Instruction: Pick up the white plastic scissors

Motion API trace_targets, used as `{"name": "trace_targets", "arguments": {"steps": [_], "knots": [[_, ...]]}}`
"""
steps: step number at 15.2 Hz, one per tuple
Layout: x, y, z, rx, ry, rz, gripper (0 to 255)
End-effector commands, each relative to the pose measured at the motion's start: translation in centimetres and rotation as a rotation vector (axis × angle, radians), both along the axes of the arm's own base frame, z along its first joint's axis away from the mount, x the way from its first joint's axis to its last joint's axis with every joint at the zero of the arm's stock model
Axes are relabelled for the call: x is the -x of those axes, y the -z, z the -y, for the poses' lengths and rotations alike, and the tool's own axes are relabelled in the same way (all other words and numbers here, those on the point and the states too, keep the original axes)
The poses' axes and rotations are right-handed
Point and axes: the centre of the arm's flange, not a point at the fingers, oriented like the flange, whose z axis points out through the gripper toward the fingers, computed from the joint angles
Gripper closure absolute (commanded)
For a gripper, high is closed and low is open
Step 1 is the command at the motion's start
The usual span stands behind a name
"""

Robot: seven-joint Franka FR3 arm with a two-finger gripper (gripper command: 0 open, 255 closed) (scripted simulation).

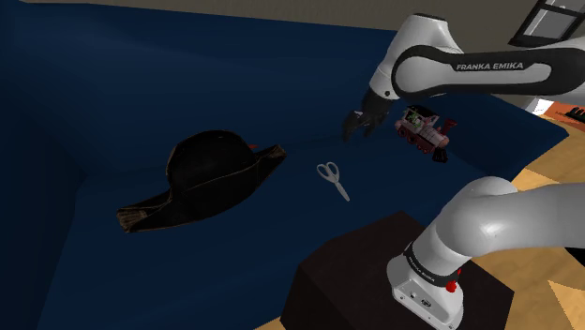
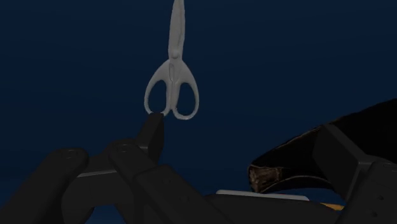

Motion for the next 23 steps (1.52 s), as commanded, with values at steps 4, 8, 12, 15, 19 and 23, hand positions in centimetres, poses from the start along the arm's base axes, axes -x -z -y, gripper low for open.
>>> {"name": "trace_targets", "arguments": {"steps": [4, 8, 12, 15, 19, 23], "knots": [[-0.8, 6.3, 1.5, 0.025, 0.022, 0.024, 0], [-1.7, 11.3, 2.6, 0.044, 0.039, 0.041, 0], [-2.7, 16.3, 3.7, 0.063, 0.057, 0.058, 0], [-3.4, 20.0, 4.7, 0.078, 0.07, 0.07, 0], [-3.9, 23.2, 5.3, 0.086, 0.077, 0.078, 0], [-3.9, 25.4, 5.3, 0.086, 0.077, 0.078, 0]]}}
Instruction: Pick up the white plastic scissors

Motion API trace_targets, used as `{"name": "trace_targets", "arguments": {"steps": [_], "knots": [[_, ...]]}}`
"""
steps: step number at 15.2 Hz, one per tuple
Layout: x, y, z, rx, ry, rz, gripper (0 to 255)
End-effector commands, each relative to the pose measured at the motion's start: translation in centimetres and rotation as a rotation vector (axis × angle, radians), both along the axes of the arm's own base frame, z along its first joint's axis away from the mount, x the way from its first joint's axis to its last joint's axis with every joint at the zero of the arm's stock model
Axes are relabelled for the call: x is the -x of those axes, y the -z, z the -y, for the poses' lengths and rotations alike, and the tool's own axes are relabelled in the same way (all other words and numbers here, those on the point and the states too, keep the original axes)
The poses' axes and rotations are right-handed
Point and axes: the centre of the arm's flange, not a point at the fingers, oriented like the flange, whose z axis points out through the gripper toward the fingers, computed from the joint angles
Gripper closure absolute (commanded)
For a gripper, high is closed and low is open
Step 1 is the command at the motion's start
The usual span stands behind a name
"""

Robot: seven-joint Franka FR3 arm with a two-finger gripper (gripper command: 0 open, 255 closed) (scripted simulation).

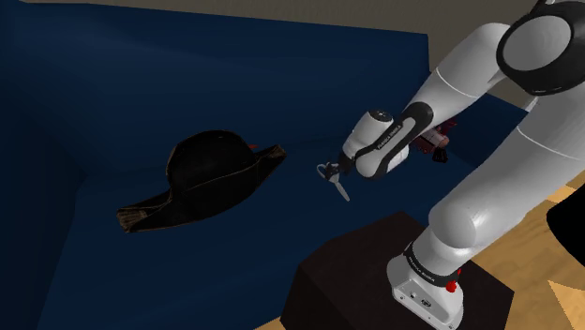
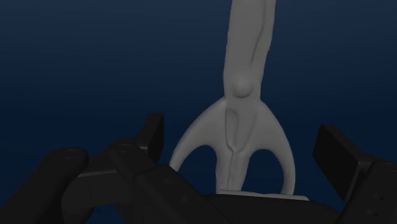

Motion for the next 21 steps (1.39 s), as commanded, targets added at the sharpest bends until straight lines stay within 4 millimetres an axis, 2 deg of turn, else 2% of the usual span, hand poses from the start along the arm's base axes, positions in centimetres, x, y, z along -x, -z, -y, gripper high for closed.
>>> {"name": "trace_targets", "arguments": {"steps": [1, 3, 4, 13, 21], "knots": [[0.1, 1.1, -0.1, -0.001, -0.003, 0.001, 0], [0.1, 1.4, -0.1, -0.001, -0.003, 0.001, 0], [0.1, 1.4, -0.1, -0.001, -0.003, 0.001, 255], [0.1, 1.4, -0.1, -0.001, -0.003, 0.001, 255], [0.1, -2.8, -0.1, -0.001, -0.003, 0.001, 255]]}}
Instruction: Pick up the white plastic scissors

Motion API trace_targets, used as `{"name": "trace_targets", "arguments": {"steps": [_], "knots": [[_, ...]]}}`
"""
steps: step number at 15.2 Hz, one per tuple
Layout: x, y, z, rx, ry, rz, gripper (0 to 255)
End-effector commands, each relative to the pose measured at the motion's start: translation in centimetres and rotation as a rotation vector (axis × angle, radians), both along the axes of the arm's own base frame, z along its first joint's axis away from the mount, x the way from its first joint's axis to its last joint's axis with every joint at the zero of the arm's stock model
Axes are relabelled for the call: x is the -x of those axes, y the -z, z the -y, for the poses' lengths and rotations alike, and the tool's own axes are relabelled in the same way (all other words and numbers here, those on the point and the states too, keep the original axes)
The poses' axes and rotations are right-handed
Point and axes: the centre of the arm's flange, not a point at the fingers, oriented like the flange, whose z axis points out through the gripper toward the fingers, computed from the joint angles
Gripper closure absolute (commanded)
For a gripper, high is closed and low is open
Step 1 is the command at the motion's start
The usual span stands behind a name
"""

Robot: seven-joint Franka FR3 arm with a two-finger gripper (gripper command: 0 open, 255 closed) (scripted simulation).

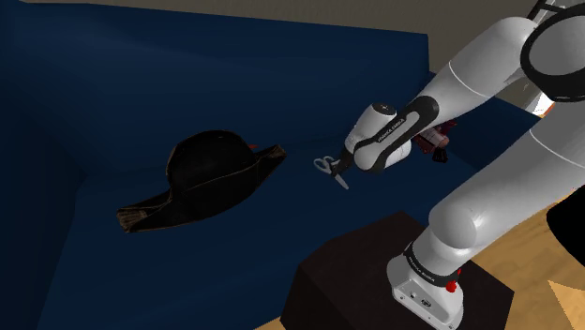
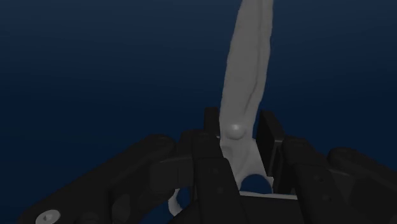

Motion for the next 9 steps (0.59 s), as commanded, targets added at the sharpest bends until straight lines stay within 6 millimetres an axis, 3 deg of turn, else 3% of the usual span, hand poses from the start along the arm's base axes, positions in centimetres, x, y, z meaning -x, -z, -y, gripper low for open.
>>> {"name": "trace_targets", "arguments": {"steps": [1, 7, 9], "knots": [[-0.1, -1.1, 0.0, -0.001, 0.0, 0.0, 255], [-0.1, -4.2, 0.0, -0.001, 0.0, 0.0, 255], [-0.1, -4.3, 0.0, -0.002, 0.0, 0.0, 255]]}}
